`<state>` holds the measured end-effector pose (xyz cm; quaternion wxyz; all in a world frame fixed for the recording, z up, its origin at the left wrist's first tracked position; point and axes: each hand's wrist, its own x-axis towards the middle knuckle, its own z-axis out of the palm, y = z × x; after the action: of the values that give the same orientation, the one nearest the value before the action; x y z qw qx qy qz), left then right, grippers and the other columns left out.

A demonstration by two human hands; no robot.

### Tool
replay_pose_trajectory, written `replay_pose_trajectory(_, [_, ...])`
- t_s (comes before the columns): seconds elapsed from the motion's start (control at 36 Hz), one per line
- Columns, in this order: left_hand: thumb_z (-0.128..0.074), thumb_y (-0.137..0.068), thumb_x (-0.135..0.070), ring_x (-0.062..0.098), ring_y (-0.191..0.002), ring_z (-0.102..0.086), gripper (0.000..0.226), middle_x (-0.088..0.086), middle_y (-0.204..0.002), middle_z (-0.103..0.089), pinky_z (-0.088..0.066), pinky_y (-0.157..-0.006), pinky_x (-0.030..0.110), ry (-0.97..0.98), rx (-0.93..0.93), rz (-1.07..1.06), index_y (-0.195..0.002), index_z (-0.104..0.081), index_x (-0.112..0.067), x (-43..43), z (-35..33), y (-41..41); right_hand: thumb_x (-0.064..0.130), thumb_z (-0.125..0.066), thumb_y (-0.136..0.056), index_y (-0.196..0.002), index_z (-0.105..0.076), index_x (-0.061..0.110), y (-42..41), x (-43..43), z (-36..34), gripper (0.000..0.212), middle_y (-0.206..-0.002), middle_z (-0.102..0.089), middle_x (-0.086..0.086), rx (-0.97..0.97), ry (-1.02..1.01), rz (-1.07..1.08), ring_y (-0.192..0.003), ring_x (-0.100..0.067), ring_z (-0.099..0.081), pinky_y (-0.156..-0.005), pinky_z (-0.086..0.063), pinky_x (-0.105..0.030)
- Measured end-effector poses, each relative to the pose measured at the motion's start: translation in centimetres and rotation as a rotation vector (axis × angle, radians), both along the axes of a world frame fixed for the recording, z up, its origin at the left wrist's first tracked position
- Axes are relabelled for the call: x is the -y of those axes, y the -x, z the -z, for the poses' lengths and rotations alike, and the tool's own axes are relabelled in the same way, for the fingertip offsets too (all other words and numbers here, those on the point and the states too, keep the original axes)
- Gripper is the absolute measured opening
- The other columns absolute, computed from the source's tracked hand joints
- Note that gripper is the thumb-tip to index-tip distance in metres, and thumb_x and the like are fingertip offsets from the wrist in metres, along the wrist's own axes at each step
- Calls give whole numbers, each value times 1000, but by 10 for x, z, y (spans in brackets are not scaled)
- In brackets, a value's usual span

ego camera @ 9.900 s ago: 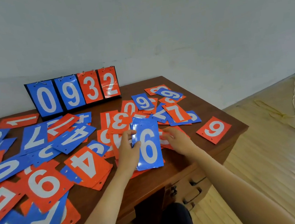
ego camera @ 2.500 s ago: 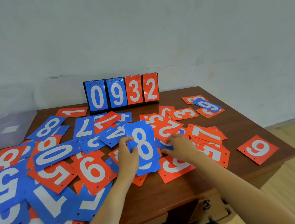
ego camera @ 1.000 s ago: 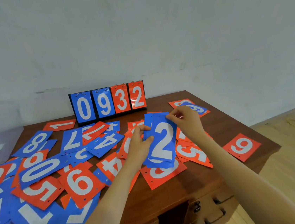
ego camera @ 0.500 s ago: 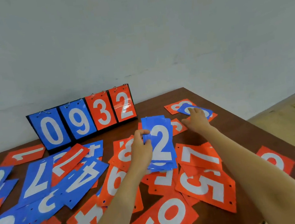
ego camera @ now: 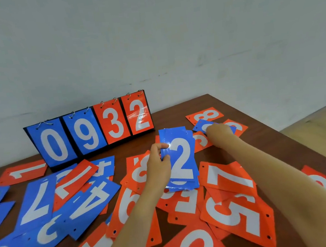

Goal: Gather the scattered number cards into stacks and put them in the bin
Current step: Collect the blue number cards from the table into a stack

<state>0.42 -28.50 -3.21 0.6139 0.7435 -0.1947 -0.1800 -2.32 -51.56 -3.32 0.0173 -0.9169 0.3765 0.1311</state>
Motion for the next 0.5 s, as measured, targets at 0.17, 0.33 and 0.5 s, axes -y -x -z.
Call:
replay_pose_trajectory(0.17, [-50,-96,-12,11,-77,-57,26,-7,-109,-54,-54,-77,49,-14,4,-13,-92,-47,-37,-30,-11,15,17,-50,-95,-125,-52,13,23,-36,-6,31,-123,-60,-8,144,274,-211,-109,-26,-60,-85,-50,-34])
replay_pose_trajectory(0.33, [-43,-96,-5,5,-56,-46,23,-9,-113,-49,-36,-42,14,-67,94,-69,-111,-49,-22,-76,-16,30,30,-63,-86,-126,-48,17,53,-89,-33,45,-121,-61,-4,325,314,-281,-108,-26,-61,-82,-50,-37])
replay_pose_trajectory(0.5, [-43,-96,-4,5,-61,-45,22,-11,-97,-50,-39,-51,20,-82,81,-112,-111,-48,-20,-123,-22,49,13,-49,-93,-126,-51,16,88,-142,-52,33,-121,-61,-3,298,371,-320,-108,-24,-60,-77,-48,-32])
